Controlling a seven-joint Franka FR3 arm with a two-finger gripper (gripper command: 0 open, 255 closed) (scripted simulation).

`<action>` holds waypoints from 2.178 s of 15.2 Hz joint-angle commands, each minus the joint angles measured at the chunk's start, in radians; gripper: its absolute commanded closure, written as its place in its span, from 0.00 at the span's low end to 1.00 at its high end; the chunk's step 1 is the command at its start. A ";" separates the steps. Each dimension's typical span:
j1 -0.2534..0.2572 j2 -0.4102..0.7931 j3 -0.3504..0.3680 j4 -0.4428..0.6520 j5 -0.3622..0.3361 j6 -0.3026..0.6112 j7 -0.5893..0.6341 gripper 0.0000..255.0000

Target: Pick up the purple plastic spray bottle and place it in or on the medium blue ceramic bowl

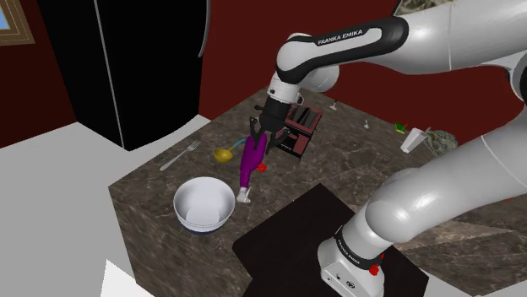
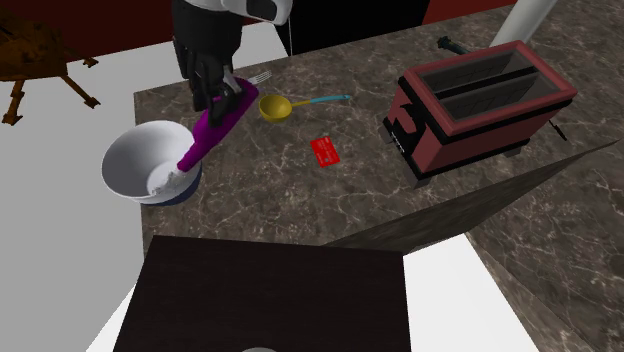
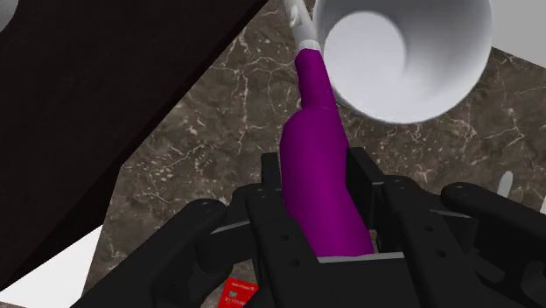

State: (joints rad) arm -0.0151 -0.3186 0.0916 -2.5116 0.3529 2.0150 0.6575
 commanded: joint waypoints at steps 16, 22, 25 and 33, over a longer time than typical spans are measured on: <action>0.115 0.268 0.159 0.140 0.068 0.198 0.191 1.00; 0.118 0.293 0.160 0.128 0.072 0.234 0.180 1.00; 0.118 0.293 0.160 0.128 0.072 0.234 0.180 1.00; 0.113 0.273 0.153 0.142 0.065 0.199 0.184 0.00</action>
State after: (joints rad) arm 0.1009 -0.0347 0.2485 -2.3787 0.4223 2.2351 0.8390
